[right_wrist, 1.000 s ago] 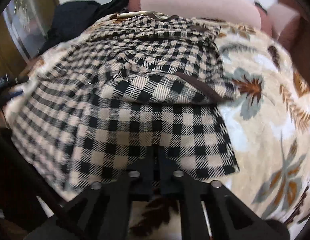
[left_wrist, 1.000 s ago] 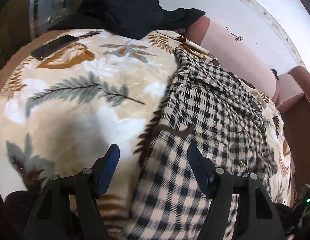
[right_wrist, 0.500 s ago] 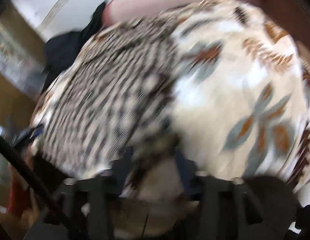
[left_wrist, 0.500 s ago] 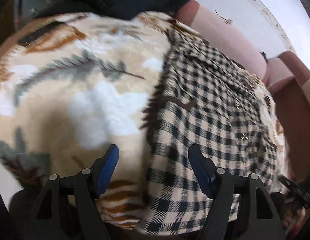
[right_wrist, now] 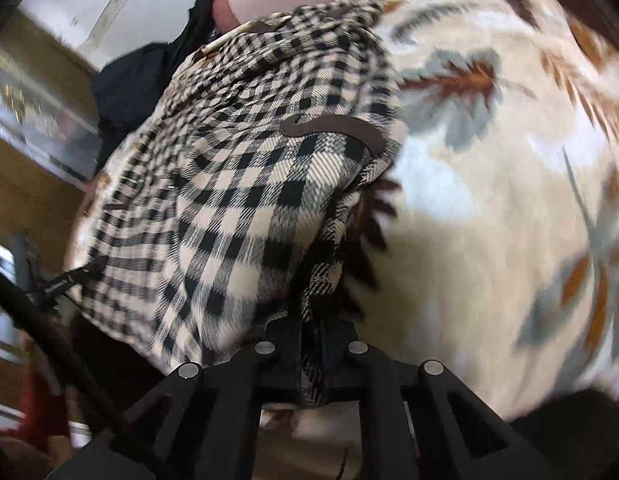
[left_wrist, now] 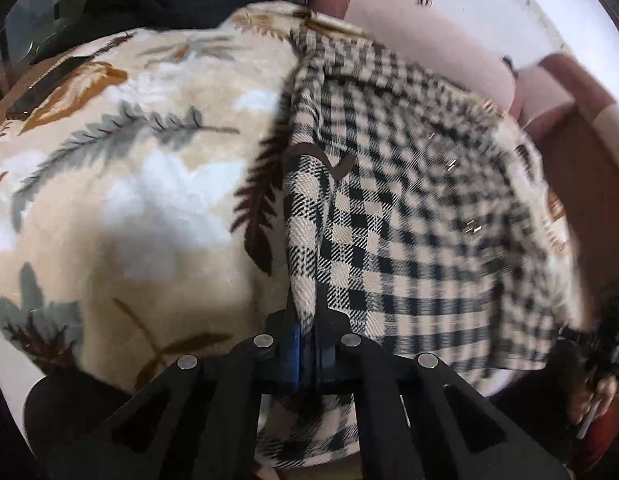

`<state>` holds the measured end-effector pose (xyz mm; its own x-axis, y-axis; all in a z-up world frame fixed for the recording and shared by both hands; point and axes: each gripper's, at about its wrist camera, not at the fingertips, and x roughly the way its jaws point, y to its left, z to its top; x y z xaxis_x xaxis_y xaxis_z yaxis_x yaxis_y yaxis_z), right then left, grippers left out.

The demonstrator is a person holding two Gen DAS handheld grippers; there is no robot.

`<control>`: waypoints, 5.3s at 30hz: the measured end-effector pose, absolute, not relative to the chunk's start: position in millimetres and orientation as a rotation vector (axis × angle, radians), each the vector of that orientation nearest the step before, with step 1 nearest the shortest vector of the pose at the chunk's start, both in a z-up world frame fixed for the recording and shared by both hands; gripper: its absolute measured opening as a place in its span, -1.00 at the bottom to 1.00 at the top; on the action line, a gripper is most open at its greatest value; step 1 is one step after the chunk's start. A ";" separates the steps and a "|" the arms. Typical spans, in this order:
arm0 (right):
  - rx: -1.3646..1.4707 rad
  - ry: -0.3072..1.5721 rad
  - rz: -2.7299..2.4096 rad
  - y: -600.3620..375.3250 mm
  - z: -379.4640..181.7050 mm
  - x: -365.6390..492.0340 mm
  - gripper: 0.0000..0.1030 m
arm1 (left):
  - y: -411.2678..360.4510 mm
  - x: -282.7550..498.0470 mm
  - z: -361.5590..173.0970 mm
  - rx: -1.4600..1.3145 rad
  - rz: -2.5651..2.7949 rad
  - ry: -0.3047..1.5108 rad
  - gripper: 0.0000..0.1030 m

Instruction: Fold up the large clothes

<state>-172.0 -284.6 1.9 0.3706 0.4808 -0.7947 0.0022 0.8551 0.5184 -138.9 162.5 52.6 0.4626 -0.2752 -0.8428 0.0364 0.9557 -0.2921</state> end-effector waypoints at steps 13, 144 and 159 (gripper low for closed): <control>0.566 1.224 0.225 -315.1 -6.6 -223.1 -0.81 | 202.4 -151.1 37.2 -0.324 -0.153 1.151 -0.89; 0.582 0.914 0.453 -314.9 113.4 -102.3 -0.84 | 184.9 -62.5 127.4 -0.470 -0.267 0.919 -0.81; 0.739 0.986 0.201 -330.4 48.9 152.0 -0.77 | 128.7 195.9 94.9 -0.361 -0.089 1.024 -0.79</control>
